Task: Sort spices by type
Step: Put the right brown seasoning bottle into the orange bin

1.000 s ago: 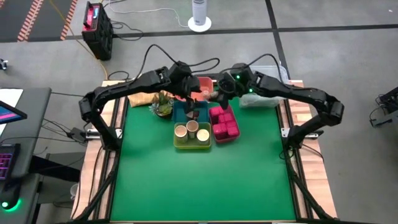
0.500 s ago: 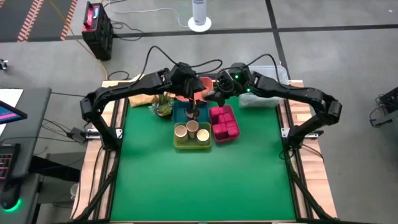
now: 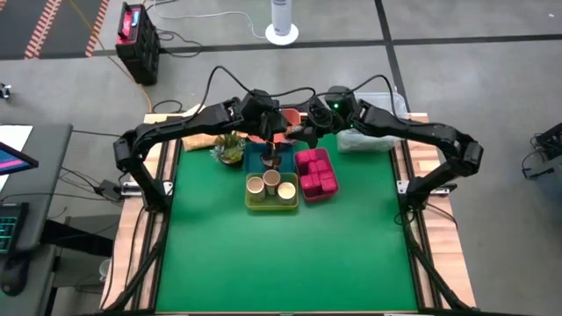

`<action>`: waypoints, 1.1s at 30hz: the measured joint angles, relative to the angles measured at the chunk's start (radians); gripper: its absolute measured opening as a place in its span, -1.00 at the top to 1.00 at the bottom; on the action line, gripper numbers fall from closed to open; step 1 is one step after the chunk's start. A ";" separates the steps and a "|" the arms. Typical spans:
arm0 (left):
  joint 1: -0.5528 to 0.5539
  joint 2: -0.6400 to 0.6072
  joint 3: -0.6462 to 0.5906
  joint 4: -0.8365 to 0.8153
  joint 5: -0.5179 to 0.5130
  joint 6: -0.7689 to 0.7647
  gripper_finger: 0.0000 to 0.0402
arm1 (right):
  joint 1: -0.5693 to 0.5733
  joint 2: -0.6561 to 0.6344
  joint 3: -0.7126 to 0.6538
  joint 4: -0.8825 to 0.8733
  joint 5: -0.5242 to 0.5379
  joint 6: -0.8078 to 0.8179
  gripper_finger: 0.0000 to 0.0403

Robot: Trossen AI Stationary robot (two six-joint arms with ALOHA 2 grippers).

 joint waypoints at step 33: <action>0.075 0.000 0.000 0.017 0.077 -0.116 0.06 | -0.136 -0.093 0.000 -0.091 -0.036 -0.014 -0.69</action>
